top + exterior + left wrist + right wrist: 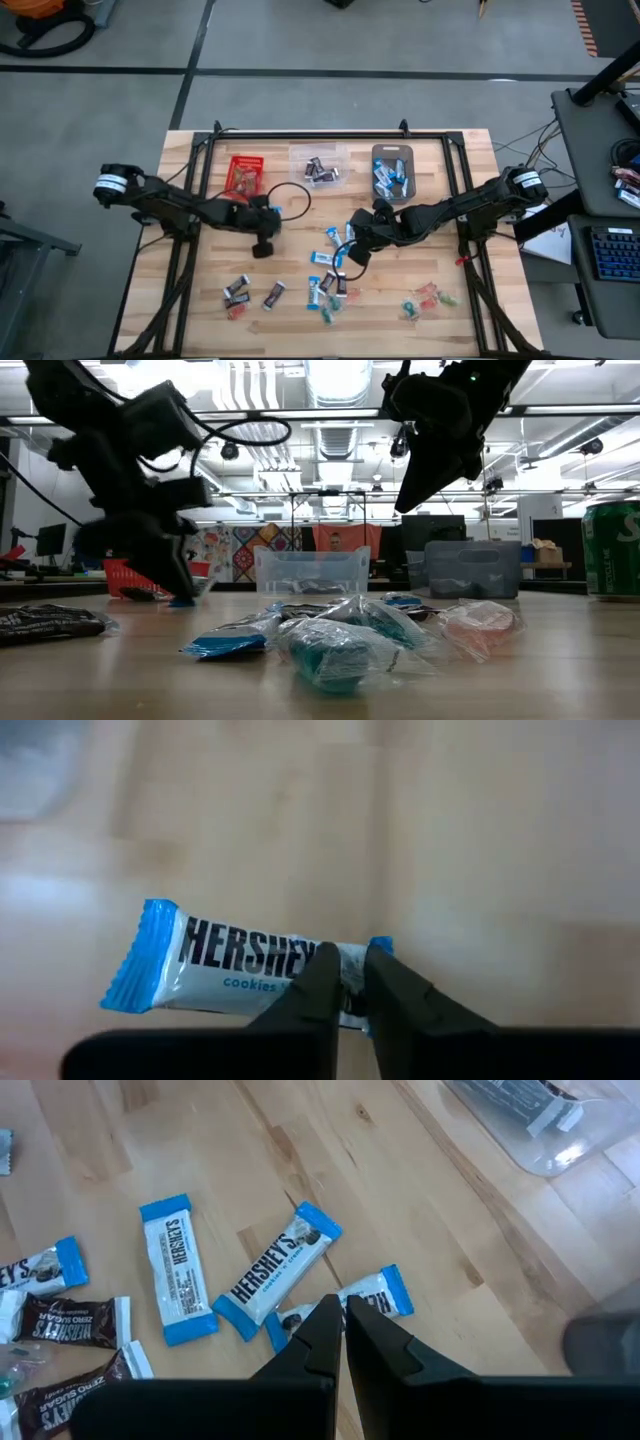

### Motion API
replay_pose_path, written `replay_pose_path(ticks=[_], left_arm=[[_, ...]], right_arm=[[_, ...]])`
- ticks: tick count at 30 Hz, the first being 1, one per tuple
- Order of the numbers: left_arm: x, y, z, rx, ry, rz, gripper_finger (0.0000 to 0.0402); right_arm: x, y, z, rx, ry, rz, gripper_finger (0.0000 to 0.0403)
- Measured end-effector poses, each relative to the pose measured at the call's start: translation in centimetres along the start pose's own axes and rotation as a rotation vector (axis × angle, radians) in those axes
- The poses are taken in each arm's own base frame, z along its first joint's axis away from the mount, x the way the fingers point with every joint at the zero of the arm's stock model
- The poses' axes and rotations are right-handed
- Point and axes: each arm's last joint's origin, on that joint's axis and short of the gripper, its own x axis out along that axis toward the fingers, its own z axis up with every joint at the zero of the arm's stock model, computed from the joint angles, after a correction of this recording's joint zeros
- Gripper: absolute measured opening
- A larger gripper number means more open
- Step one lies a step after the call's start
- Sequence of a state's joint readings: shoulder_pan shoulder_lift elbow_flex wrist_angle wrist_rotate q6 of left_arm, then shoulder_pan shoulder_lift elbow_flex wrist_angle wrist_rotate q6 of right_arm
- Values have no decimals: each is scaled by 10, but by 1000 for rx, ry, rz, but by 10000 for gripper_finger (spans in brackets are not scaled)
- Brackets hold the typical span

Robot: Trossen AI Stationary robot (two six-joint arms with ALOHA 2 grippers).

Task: Sort candy
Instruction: Put the white chocolate bar into the black bin

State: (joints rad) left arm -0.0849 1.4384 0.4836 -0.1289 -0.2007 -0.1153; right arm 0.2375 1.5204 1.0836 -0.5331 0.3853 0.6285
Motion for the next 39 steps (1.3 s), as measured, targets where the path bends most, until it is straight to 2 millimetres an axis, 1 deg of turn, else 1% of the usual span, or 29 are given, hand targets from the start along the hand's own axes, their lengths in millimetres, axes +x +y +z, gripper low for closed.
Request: replay_pose_path(ticks=[4, 7, 14, 18, 21, 24, 29, 34, 39], left_arm=[[-14, -5, -3, 36, -1, -92, 44], [-25, -4, -6, 32, 9, -108, 55], [-41, 1, -19, -53, 111, -78, 85], [-45, 2, -23, -139, 141, -67, 122], [-46, 2, -23, -213, 143, -63, 156], [-45, -1, -22, -239, 135, -48, 190], [-42, -1, -23, -200, 105, 107, 226], [-31, -3, -26, -203, 123, 135, 228], [-20, -6, -26, -205, 135, 127, 205]], right_arm=[[0, 0, 0, 0, 0, 0, 9], [0, 0, 0, 0, 0, 0, 9], [0, 0, 0, -11, 0, 0, 9], [0, 0, 0, -14, -3, -5, 9], [0, 0, 0, -22, -5, -7, 9], [0, -1, 1, -35, -6, -9, 9], [1, -2, 1, -46, -7, -12, 9], [1, -2, 1, -49, -7, -12, 9], [2, -2, 0, -53, -4, -15, 9]])
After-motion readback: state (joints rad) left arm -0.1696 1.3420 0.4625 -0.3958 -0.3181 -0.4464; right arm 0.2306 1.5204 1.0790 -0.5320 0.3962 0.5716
